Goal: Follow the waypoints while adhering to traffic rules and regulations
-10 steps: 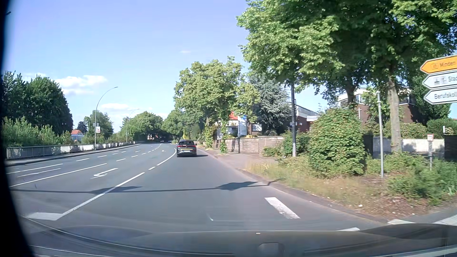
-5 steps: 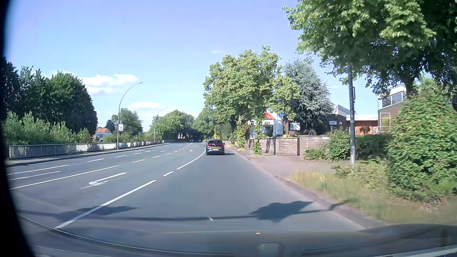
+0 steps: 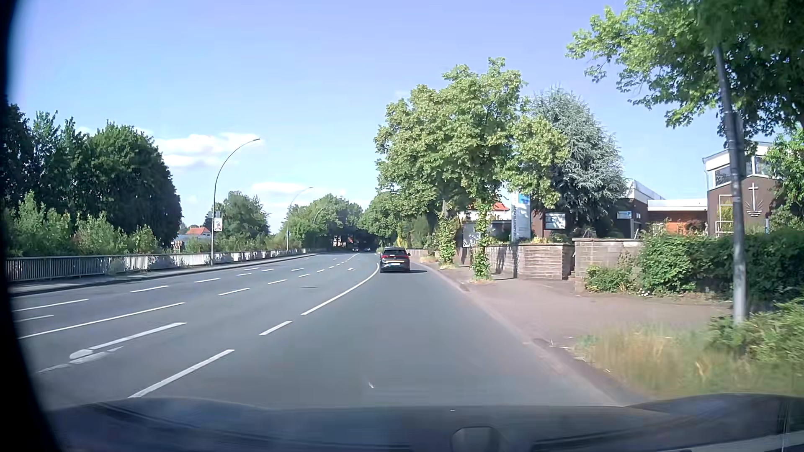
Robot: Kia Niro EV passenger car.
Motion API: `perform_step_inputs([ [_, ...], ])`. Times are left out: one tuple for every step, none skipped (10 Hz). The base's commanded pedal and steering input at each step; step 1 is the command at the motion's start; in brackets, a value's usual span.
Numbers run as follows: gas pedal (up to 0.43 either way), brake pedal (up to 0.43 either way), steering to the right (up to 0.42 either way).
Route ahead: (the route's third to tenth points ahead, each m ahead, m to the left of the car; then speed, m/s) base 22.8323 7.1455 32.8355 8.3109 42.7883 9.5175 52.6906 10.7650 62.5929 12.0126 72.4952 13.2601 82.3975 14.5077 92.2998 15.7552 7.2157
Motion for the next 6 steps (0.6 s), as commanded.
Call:
perform_step_inputs([
  [0.311, 0.006, -0.034],
  [0.311, 0.006, -0.031],
  [0.311, 0.006, -0.025],
  [0.311, 0.006, -0.023],
  [0.311, 0.006, -0.015],
  [0.311, 0.006, -0.005],
])
